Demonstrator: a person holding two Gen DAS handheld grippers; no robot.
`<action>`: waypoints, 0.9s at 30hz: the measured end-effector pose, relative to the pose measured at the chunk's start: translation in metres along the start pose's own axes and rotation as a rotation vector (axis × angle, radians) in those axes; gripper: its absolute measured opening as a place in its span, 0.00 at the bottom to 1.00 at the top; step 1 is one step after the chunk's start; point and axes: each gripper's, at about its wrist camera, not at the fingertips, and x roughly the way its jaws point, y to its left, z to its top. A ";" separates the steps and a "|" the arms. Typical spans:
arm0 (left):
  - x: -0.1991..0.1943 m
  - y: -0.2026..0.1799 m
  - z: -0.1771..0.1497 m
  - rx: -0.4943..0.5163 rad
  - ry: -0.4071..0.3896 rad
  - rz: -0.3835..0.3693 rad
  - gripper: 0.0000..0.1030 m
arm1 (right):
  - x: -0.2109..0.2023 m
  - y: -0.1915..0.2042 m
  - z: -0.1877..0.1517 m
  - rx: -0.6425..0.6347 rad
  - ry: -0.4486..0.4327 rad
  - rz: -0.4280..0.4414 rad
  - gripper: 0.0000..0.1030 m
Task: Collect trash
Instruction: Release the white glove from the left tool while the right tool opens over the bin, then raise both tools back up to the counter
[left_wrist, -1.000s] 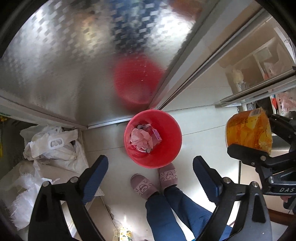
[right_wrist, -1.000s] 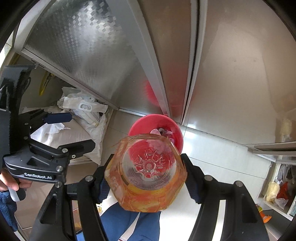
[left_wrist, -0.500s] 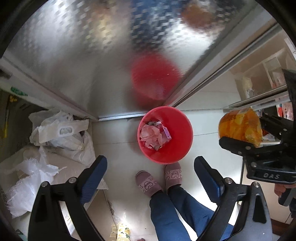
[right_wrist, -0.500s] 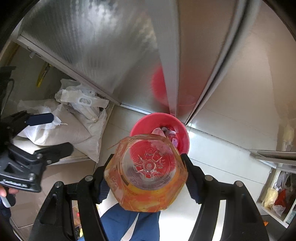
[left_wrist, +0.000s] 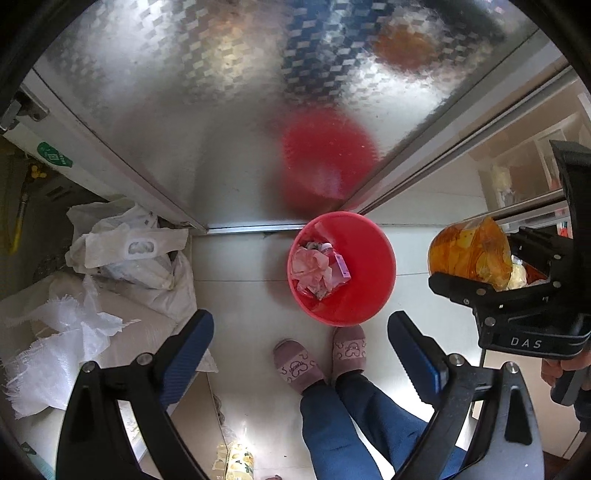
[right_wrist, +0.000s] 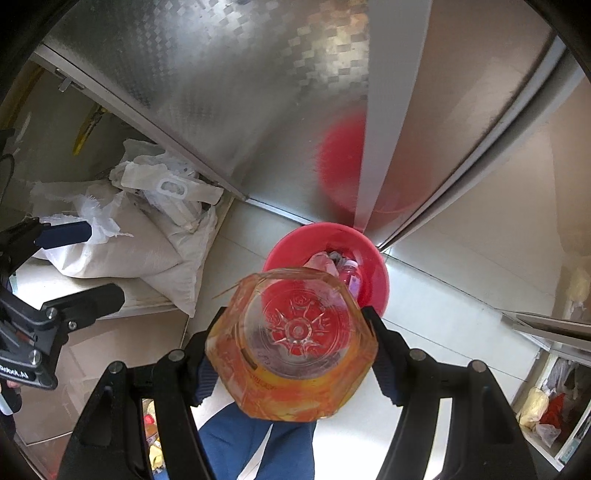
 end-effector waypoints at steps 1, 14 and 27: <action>0.000 0.001 0.000 -0.005 -0.002 0.005 0.92 | 0.001 0.000 -0.001 -0.001 0.004 0.003 0.68; -0.020 -0.006 0.003 -0.017 -0.028 0.028 0.92 | -0.014 0.004 -0.007 0.026 -0.008 0.015 0.95; -0.152 -0.047 0.007 -0.011 -0.093 0.030 0.92 | -0.166 0.008 -0.021 0.081 -0.113 -0.017 0.95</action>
